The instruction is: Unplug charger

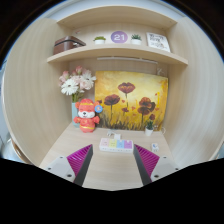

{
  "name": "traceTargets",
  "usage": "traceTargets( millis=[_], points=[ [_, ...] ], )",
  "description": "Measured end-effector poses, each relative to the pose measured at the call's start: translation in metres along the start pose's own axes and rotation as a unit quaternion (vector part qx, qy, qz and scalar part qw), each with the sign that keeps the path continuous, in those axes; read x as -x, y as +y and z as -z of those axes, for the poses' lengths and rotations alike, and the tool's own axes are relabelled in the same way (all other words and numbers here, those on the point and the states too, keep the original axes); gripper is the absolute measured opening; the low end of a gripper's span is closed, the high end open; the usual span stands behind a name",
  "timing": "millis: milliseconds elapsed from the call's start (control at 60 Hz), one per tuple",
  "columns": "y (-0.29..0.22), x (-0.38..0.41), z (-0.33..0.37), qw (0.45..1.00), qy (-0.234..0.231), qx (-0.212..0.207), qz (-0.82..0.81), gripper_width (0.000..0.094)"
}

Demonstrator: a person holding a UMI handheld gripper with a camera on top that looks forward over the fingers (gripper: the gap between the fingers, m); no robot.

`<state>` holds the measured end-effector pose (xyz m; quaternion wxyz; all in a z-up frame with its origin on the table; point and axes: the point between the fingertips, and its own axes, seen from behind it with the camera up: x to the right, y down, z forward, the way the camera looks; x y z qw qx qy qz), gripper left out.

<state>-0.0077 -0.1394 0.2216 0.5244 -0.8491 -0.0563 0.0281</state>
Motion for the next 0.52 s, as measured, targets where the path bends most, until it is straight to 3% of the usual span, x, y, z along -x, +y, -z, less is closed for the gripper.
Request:
traceTargets(
  millis=[517],
  points=[
    [0.022, 0.028, 0.027, 1.0, -0.005, 0.012, -0.004, 0.0833]
  ],
)
